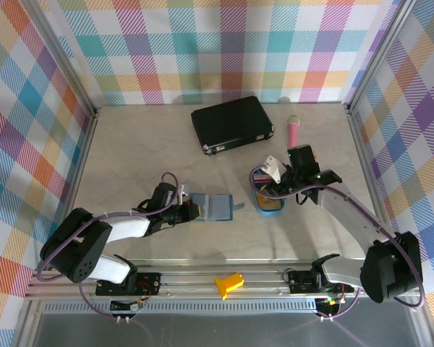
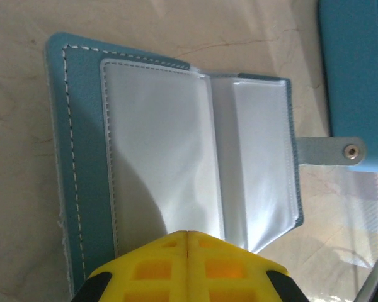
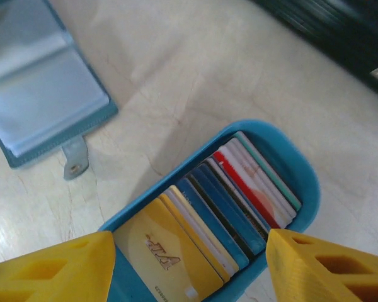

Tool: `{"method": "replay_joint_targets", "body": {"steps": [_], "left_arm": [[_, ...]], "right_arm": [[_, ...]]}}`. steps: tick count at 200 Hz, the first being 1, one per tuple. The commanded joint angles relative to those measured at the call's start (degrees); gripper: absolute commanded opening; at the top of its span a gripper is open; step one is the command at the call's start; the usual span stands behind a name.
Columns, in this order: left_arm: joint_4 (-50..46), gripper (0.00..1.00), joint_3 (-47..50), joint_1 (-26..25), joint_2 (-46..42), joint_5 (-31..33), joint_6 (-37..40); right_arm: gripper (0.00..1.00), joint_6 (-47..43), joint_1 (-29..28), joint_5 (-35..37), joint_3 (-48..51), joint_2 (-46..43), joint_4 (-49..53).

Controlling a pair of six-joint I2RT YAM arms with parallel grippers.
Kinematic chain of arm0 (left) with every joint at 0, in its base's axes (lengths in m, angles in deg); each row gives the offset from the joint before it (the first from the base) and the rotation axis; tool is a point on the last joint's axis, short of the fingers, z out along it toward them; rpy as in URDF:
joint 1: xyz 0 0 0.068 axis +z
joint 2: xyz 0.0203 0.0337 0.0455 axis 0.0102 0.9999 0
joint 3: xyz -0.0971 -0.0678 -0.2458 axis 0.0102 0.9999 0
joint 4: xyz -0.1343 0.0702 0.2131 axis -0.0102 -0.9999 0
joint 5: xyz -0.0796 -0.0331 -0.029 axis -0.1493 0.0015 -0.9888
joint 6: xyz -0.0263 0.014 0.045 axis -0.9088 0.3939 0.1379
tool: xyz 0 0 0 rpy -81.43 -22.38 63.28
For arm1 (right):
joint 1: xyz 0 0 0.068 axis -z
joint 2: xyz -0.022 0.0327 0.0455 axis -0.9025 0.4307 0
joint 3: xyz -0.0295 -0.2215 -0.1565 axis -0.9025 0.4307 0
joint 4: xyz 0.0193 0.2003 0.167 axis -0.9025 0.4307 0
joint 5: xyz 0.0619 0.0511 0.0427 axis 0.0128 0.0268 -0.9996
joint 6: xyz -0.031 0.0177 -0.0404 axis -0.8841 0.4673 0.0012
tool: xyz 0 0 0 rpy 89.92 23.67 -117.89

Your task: Put the credit cards into the card holder

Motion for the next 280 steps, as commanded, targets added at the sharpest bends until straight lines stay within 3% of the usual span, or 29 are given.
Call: {"method": "replay_joint_targets", "body": {"steps": [1, 106, 184, 280], "left_arm": [[-1.8, 0.0, -0.2, 0.7, 1.7, 1.4, 0.9], [4.2, 0.0, 0.6, 0.8, 6.2, -2.1, 2.4], [4.7, 0.0, 2.0, 0.8, 4.9, -1.5, 1.7], [5.4, 0.0, 2.4, 0.8, 4.1, -1.7, 1.4]], "right_arm": [[0.66, -9.9, -0.1, -4.8, -1.7, 2.1, 3.0], [0.63, -34.6, 3.9, -2.1, -2.9, 11.6, 7.1], [0.69, -38.9, 3.6, -2.0, -4.6, 17.7, 6.2], [0.62, -43.0, 2.4, 1.8, -6.2, 22.8, 5.1]]}}
